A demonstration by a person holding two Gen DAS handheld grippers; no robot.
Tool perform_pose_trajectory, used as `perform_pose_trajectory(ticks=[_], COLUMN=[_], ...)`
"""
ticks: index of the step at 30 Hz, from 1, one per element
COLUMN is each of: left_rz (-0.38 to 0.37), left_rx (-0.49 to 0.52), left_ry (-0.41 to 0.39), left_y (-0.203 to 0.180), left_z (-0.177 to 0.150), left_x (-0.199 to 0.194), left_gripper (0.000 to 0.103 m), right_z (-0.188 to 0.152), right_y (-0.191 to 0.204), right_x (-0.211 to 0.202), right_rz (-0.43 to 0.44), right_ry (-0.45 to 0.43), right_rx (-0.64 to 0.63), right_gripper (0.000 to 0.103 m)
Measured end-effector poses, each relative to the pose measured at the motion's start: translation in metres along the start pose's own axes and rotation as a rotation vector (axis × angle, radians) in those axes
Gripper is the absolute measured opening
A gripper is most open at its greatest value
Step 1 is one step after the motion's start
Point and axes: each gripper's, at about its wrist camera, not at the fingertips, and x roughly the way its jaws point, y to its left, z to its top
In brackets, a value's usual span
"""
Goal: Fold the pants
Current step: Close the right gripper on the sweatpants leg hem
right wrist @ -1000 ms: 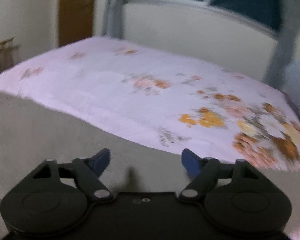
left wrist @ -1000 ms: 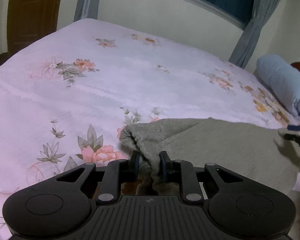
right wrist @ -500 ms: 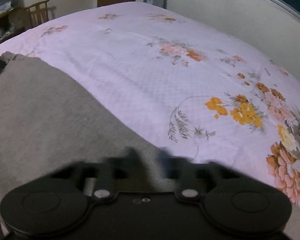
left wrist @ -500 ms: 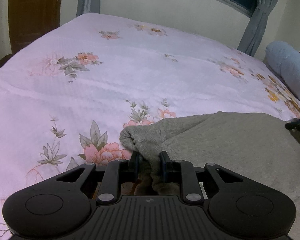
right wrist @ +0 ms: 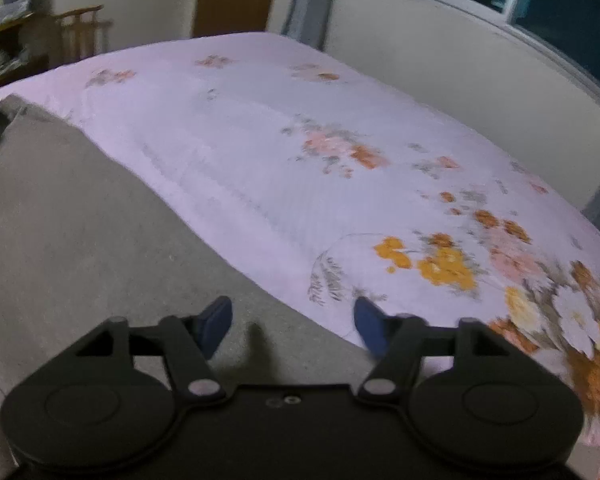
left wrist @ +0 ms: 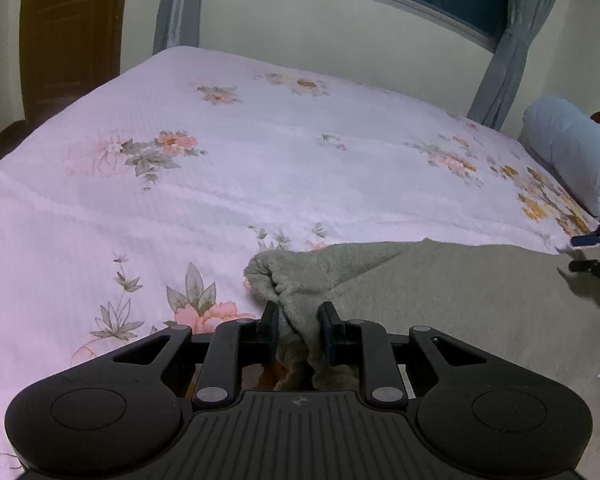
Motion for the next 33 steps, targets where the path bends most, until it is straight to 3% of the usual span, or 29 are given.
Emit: perform_pose_trajectory(ticks=[6,11,12,13,14,16,21,33], left_rz=[-0.001,0.004,0.006,0.011,0.017,0.031,0.047,-0.001], left_rx=[0.002,0.009,0.009,0.007,0.005,-0.004,-0.008,-0.044], left_ry=[0.012,0.021,0.022,0.023,0.023,0.023,0.007,-0.046], left_y=[0.002,0.001,0.001,0.000,0.000,-0.002,-0.008,-0.008], left_z=[-0.001,0.000,0.000,0.000,0.000,-0.001,-0.001,-0.005], left_x=[0.007,0.009,0.010,0.010,0.011,0.011,0.004,-0.040], left_gripper=[0.021,0.021,0.021,0.021,0.021,0.021,0.021,0.016], right_z=[0.006,0.013,0.014,0.014,0.014,0.013,0.005,-0.002], right_y=[-0.005,-0.013,-0.013,-0.011,-0.007,0.002,0.016,0.038], right_x=[0.046,0.055,0.055,0.053,0.051,0.044,0.014,-0.056], right_rz=[0.130,0.210,0.220,0.233,0.241,0.216,0.128,0.070], right_ry=[0.082,0.139,0.147,0.150,0.151,0.142,0.045,-0.020], right_rx=[-0.061,-0.048,-0.047,-0.052,-0.066,-0.091,-0.089,-0.042], right_gripper=[0.052,0.050,0.043,0.031,0.009,0.000,0.000,0.000])
